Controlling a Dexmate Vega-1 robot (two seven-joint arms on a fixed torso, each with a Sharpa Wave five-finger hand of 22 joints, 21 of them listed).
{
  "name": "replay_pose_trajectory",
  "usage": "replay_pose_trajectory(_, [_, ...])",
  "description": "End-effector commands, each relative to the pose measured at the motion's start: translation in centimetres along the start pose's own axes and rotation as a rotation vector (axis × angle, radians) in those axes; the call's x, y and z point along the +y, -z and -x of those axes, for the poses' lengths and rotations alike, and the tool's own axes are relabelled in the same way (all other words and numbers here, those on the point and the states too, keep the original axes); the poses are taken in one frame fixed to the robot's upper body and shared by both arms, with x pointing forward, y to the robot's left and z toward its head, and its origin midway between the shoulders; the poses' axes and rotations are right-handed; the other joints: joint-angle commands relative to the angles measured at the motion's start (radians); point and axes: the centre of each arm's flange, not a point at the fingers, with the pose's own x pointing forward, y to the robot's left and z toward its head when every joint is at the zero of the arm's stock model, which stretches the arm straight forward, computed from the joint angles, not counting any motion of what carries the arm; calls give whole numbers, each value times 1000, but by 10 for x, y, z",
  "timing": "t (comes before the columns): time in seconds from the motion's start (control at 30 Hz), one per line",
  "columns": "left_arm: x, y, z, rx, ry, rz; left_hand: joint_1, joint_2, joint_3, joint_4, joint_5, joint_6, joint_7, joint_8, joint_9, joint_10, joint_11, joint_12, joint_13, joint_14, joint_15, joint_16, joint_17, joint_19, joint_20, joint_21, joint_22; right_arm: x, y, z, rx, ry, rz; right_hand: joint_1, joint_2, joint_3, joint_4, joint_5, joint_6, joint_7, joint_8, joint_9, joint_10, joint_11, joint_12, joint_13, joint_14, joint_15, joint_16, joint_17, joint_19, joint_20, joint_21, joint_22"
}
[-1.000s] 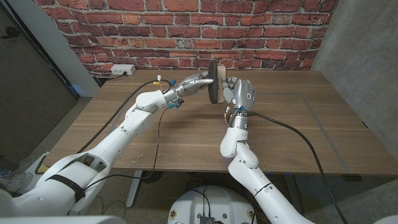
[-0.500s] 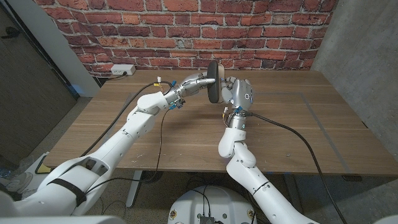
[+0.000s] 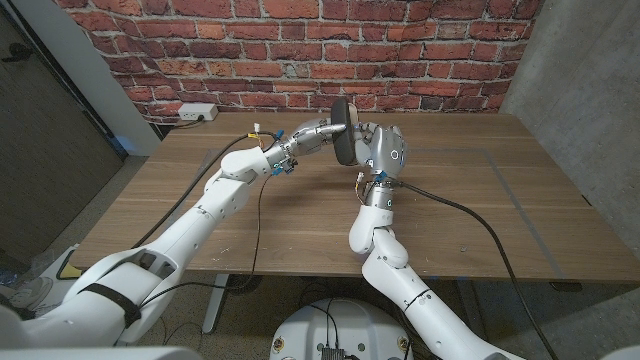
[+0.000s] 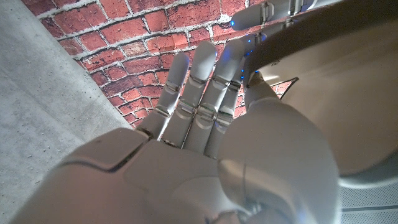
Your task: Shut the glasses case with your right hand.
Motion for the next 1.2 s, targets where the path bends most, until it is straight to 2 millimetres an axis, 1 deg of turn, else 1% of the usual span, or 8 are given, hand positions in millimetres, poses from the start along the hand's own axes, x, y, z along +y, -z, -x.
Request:
replay_pose_trajectory(0.03, [4,2,0,-2,-8,30,16,13,13,-3,-9,27,2,10,0,16,0,3,-1,14,-39,5,3,11,1,13,3,1,-2,-1,-21,18,19,2,2,4,0,2,6,-15,-7,4,1,-12,-3,5,-2,-55,-8,1,-6,-72,11,-3])
replay_pose_trajectory(0.37, [6,5,2,-8,-41,57,56,55,38,-12,-40,111,-5,23,-3,94,-12,7,-6,77,-51,13,2,34,-16,32,6,1,0,-1,-17,9,-4,-36,-4,-6,17,-3,-3,-39,-22,-6,-24,-24,-25,-2,-23,-52,-27,-3,-38,-60,18,-26])
replay_pose_trajectory(0.5, [6,5,2,-7,-42,59,69,68,47,-16,-51,145,-10,29,-4,127,-16,11,-7,91,-59,12,0,38,-22,38,7,1,3,-2,-15,4,-31,-121,-4,-27,57,-3,-55,-47,-49,-16,-71,-13,-60,-19,-56,-49,-100,-74,-80,-41,13,-63])
replay_pose_trajectory(0.67, [5,5,2,-8,-48,69,87,87,61,-21,-66,189,-14,36,-6,168,-19,14,-9,118,-72,12,-1,48,-32,49,7,0,7,-3,-7,-5,-59,-219,-4,-13,90,6,-124,-47,-92,-41,-158,4,-141,-84,-72,-42,-252,-219,-128,-19,3,-140])
replay_pose_trajectory(0.83, [4,5,3,-7,-52,75,95,98,69,-22,-74,205,-11,37,-7,185,-18,14,-10,126,-73,10,-2,51,-35,53,8,-2,13,-5,-1,-7,-71,-325,-19,0,117,9,-281,-41,-157,-71,-313,39,-264,-162,-181,4,-419,-347,-173,10,-30,-216])
replay_pose_trajectory(0.93, [3,4,3,-10,-49,77,96,100,71,-22,-78,209,-11,36,-7,185,-19,11,-10,127,-72,8,-2,51,-36,55,8,-4,18,-6,1,-9,-73,-374,-26,5,125,13,-369,-37,-168,-81,-400,66,-325,-198,-270,38,-506,-403,-193,28,-56,-224])
replay_pose_trajectory(1.0, [2,3,3,-12,-49,75,97,101,71,-22,-81,206,-13,33,-7,185,-18,9,-11,128,-72,7,-2,51,-36,56,8,-5,21,-7,8,-6,-72,-391,-28,11,125,14,-401,-32,-169,-85,-457,72,-354,-215,-302,43,-543,-425,-203,25,-75,-227])
replay_pose_trajectory(1.2, [0,1,2,-13,-44,73,94,101,72,-20,-89,205,-15,27,-8,181,-16,1,-11,125,-71,1,-2,46,-39,57,8,-7,32,-10,44,5,-82,-392,28,50,128,26,-422,-32,-164,-88,-483,86,-367,-235,-330,59,-577,-442,-213,19,-102,-230])
